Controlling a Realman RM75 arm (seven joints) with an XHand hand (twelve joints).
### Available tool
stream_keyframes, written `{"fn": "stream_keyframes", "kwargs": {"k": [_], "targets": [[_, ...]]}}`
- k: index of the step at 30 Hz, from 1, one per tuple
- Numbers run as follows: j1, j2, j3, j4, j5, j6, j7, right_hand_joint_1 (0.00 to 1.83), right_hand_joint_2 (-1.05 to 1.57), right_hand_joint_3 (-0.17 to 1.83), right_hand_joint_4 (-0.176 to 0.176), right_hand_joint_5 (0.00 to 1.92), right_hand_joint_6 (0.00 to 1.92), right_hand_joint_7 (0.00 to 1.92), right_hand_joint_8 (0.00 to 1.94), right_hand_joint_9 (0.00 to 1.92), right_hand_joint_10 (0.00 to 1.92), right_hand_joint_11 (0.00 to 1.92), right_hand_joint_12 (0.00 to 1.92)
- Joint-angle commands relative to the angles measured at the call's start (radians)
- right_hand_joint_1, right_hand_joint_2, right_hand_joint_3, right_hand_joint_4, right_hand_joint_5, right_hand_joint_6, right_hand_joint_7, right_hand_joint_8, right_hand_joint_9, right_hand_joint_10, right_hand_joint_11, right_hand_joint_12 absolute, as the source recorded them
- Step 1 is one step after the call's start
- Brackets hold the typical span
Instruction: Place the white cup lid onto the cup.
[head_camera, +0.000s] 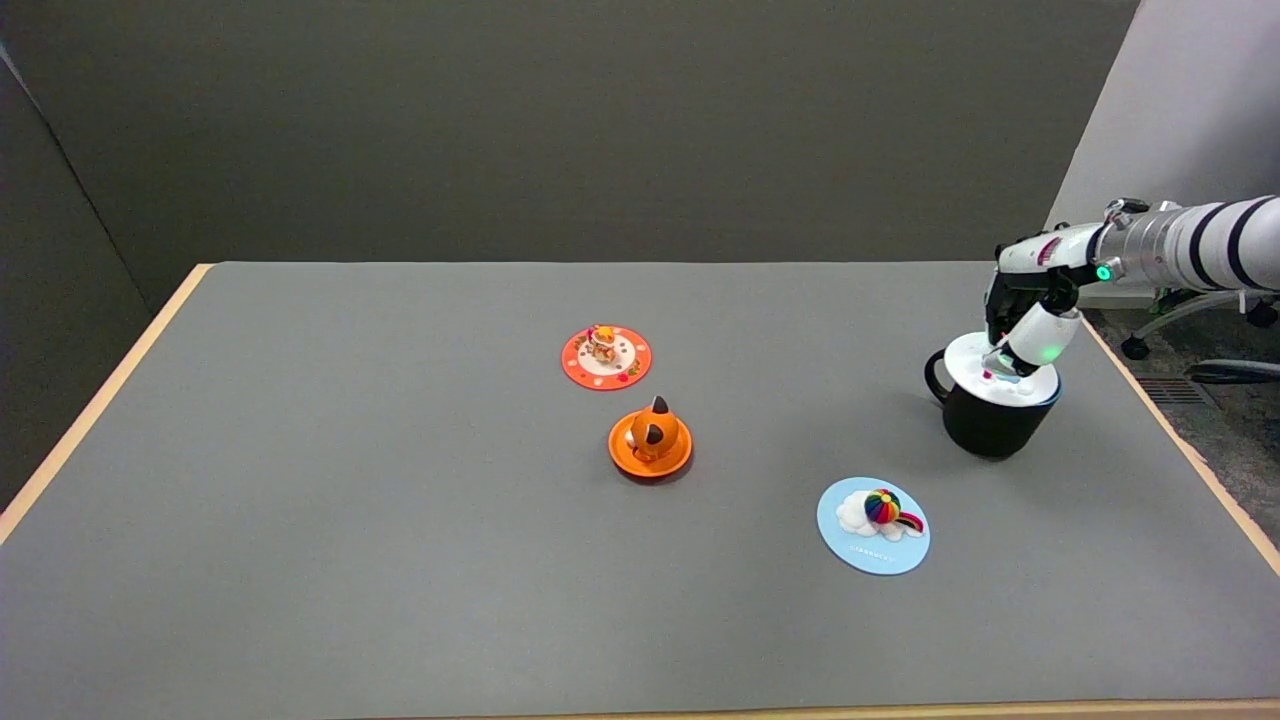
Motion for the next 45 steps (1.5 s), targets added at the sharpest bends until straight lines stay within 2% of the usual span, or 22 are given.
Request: {"fn": "stream_keyframes", "kwargs": {"k": [1, 10, 19, 22, 23, 24, 35, 45], "targets": [[-0.034, -0.003, 0.019, 0.011, -0.013, -0.007, 0.004, 0.76, 0.63, 0.77, -0.075, 0.81, 0.37, 0.88, 0.23, 0.76, 0.22, 0.52, 0.43], [-0.033, -0.003, 0.011, 0.022, -0.013, 0.024, 0.004, 0.82, 0.67, 0.74, -0.082, 0.81, 0.36, 0.9, 0.27, 0.77, 0.26, 0.53, 0.42], [-0.033, -0.003, 0.013, 0.027, -0.013, 0.049, 0.004, 0.93, 0.78, 0.68, -0.042, 0.81, 0.42, 0.85, 0.55, 0.73, 0.68, 0.55, 0.46], [-0.033, -0.003, 0.013, 0.033, -0.013, 0.061, 0.004, 0.93, 0.8, 0.66, -0.034, 0.79, 0.45, 0.83, 0.63, 0.7, 0.75, 0.54, 0.49], [-0.033, -0.003, 0.013, 0.034, -0.013, 0.065, 0.004, 0.97, 1.02, 0.37, -0.001, 0.77, 1.02, 0.81, 0.7, 0.69, 0.79, 0.5, 0.58], [-0.033, -0.003, 0.013, 0.036, -0.013, 0.068, 0.004, 0.99, 1.13, 0.21, 0.017, 0.76, 1.33, 0.8, 0.74, 0.69, 0.81, 0.48, 0.64], [-0.033, -0.003, 0.012, 0.045, -0.013, 0.087, 0.004, 0.98, 1.13, 0.24, 0.026, 0.75, 1.33, 0.74, 0.9, 0.68, 0.9, 0.47, 0.69], [-0.033, -0.003, 0.016, 0.053, -0.006, 0.084, 0.004, 0.99, 1.13, 0.25, 0.011, 0.75, 1.36, 0.71, 0.98, 0.66, 0.94, 0.48, 0.77]]}}
